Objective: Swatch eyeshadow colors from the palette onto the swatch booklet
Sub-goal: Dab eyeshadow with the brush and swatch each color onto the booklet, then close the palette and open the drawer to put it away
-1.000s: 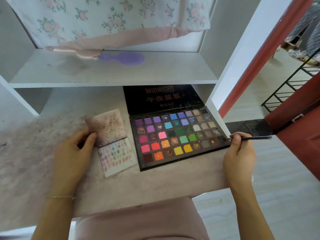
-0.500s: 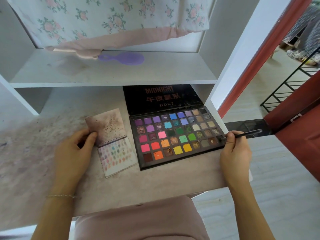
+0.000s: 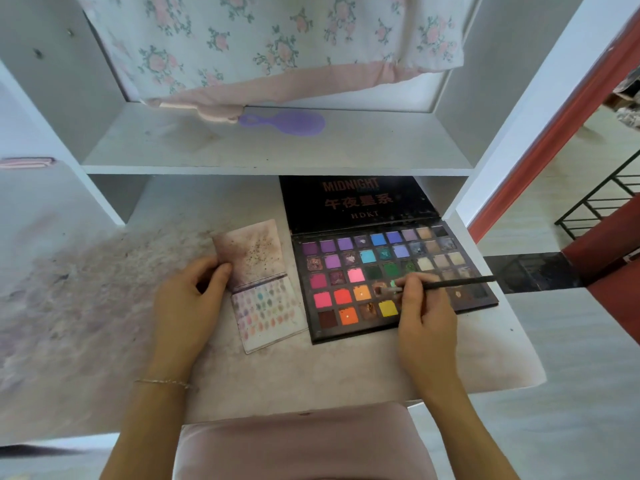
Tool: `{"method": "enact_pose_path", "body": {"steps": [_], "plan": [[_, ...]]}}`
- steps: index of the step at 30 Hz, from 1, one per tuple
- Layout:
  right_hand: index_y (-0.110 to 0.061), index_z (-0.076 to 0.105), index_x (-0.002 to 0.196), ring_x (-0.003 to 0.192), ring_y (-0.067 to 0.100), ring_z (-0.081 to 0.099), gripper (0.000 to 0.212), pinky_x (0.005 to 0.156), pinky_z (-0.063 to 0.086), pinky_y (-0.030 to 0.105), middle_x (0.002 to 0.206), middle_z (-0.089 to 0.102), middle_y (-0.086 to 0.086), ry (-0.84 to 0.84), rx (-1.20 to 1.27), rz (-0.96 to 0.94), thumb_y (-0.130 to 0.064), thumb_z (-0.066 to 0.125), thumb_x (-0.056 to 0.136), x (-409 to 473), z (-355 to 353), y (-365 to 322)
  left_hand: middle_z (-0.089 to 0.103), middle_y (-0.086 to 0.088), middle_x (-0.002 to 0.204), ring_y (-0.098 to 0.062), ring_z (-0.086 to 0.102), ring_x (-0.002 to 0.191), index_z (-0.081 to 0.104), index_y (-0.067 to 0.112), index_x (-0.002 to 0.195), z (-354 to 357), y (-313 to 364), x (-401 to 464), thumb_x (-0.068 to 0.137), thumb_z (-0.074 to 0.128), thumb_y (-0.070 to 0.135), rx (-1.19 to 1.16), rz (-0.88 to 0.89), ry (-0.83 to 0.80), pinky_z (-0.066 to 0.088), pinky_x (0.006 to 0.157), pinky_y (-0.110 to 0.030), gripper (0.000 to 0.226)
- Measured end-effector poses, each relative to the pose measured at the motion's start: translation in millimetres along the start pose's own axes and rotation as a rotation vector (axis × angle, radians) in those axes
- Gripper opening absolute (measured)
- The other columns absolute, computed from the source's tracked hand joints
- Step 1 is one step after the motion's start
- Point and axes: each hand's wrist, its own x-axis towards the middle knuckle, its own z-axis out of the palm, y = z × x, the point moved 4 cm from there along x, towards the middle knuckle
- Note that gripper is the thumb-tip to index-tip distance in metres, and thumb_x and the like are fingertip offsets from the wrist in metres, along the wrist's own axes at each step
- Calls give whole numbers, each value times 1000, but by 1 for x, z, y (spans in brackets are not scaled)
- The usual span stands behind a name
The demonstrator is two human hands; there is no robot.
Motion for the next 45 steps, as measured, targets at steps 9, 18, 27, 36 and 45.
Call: {"method": "enact_pose_path", "body": {"steps": [9,18,27,36,45], "plan": [[-39,48,79,79,1,56,22,65,41,5,76,61,-4,-314,3,-116,-21,45,93,-27,64,-19,67,4,88,-15,60,81,69,15,100,-1,2,1,89,55,17,-1,-10,-11,47,74,-32,17],[-39,46,83,77,2,55,24,66,39,4,76,53,-18,-395,-101,-199,-16,49,92,-27,71,-23,65,10,86,-3,56,75,69,19,100,0,0,1,89,55,18,-15,-28,-11,38,66,-10,18],[-20,57,89,77,7,54,8,68,39,8,76,54,-11,-382,-151,-235,-15,50,92,-27,72,-21,63,12,81,9,53,72,70,16,98,-1,1,0,88,57,17,-47,-4,16,38,63,-1,16],[-34,50,77,73,-7,54,18,61,39,3,66,56,-15,-260,27,-110,-24,43,90,-26,61,-20,62,13,81,2,57,77,68,17,100,-1,1,-1,88,56,21,-92,-32,27,39,67,-9,17],[-25,53,71,61,-6,54,26,52,40,5,58,58,-11,-194,189,-3,-35,36,89,-23,56,-16,62,-28,79,-37,57,74,63,-7,76,-12,16,-13,87,40,55,-213,-3,-93,37,64,-29,67]]}}
